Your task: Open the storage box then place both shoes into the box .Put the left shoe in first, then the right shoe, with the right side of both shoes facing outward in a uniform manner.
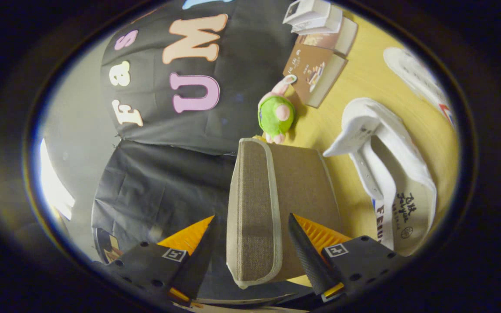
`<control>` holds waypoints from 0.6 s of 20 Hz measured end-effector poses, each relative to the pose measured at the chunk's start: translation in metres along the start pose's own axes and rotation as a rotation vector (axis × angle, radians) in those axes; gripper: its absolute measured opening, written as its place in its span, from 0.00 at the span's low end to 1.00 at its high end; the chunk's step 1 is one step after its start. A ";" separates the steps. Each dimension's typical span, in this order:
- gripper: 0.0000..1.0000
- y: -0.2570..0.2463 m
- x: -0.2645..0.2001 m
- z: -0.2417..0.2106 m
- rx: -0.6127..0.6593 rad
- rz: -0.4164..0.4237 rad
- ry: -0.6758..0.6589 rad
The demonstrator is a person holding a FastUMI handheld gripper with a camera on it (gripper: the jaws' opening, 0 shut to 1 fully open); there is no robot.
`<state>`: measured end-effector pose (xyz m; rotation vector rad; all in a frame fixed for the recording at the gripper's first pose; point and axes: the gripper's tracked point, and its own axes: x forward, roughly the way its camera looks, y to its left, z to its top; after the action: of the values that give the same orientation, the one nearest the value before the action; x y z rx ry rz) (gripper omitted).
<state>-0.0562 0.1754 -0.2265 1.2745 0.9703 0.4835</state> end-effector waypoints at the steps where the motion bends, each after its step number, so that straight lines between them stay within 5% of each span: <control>1: 0.98 -0.001 0.003 0.000 0.025 0.013 0.015; 12: 0.94 0.006 0.000 -0.005 0.170 0.064 0.099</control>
<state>-0.0587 0.1799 -0.2207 1.4488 1.0744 0.5266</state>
